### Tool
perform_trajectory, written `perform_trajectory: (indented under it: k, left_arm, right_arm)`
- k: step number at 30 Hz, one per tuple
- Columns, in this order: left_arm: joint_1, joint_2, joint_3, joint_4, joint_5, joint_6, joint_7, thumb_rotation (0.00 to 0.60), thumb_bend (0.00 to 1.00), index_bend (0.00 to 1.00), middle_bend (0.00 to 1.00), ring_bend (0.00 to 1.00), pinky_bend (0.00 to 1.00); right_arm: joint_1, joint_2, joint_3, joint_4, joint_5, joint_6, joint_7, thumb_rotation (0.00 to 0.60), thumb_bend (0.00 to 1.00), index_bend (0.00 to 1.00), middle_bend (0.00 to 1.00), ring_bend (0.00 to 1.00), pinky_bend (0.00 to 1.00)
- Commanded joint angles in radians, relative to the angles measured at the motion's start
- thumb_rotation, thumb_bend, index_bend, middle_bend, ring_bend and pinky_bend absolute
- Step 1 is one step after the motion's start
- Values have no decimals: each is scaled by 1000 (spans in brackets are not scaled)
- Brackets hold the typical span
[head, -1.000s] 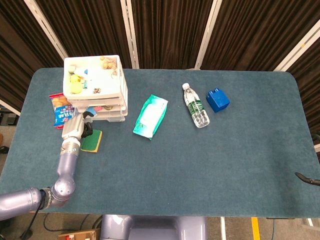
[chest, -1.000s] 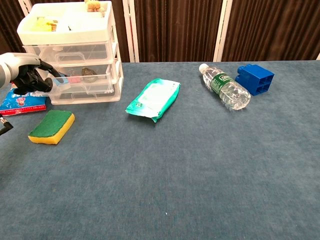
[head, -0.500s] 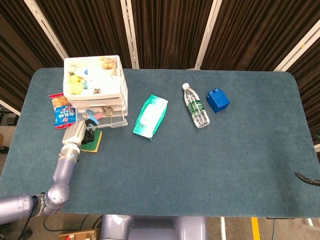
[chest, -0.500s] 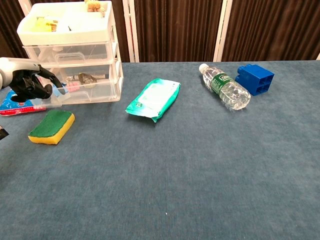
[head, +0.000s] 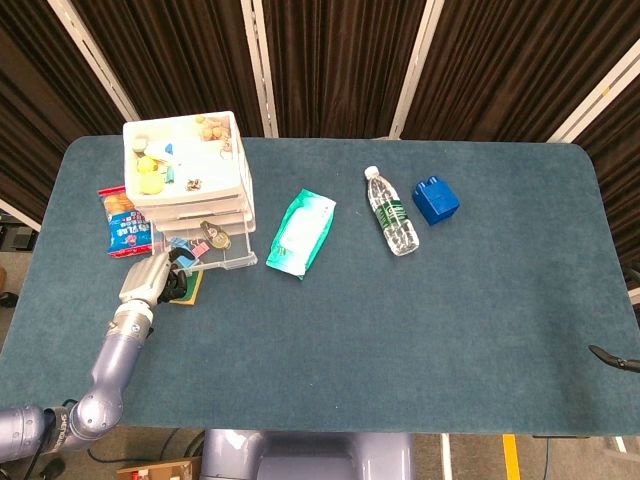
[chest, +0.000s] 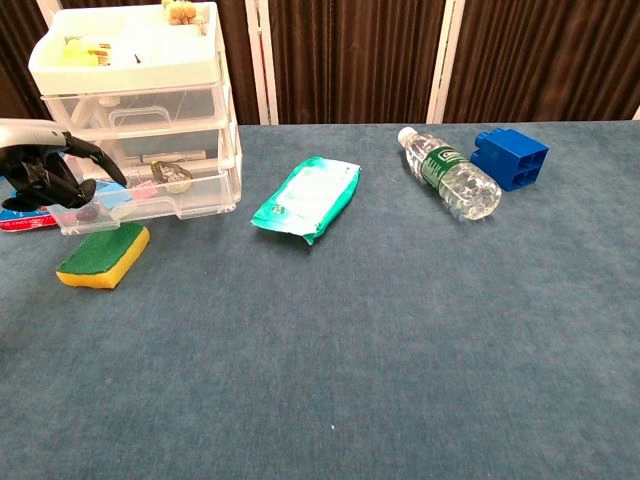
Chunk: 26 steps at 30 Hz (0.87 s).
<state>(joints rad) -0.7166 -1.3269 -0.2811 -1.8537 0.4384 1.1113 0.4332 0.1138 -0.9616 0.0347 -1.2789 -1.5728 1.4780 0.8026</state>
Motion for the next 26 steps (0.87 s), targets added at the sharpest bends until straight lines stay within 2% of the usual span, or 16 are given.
perform_trajectory:
  k: [1,3,4,5,7,10,13,15,17,23,26]
  left_arm:
    - [24,4,28,6,82,41,-18,600,293,94,779,730,767]
    - [35,13,53,4,120,68,0,600,122,49,579,540,660]
    - [39,18,64,0,134,78,10,600,75,37,477,436,602]
    - [45,24,74,-7,148,87,16,600,52,30,387,346,538]
    - [67,43,97,-33,194,109,11,600,40,27,278,242,435]
    - [115,79,138,-82,287,148,-15,600,43,26,164,128,308]
    - [202,118,229,-99,505,264,-31,600,63,26,98,57,227]
    - [273,121,301,-46,691,373,-46,600,72,26,66,23,185]
    - [331,120,346,12,801,455,-67,600,74,26,35,3,144]
    - [462,144,421,109,931,578,-130,600,74,1,0,0,97]
    - [509,154,437,145,974,612,-161,600,73,0,0,0,78]
  right_arm:
    - [0,1,0,-1,1,-2,-1,600,139,0,0,0,0]
    - [1,1,0,0,1,-3,-2,600,139,0,0,0,0]
    - [1,0,0,0,0,-3,-2,600,139,0,0,0,0]
    - [1,0,0,0,0,-3,-2,600,139,0,0,0,0]
    - [1,0,-1,2,-1,-3,-4,600,139,0,0,0,0]
    - [0,-1,0,6,-1,1,-7,600,139,0,0,0,0]
    - [0,-4,2,10,-1,5,-17,600,138,0,0,0,0]
    - [0,-6,3,9,-1,7,-26,600,138,0,0,0,0]
    - [-1,-7,4,9,2,6,-32,600,138,0,0,0,0]
    - [-5,-5,8,3,12,7,-40,600,139,0,0,0,0]
    - [-4,-6,9,2,15,3,-44,600,138,0,0,0,0]
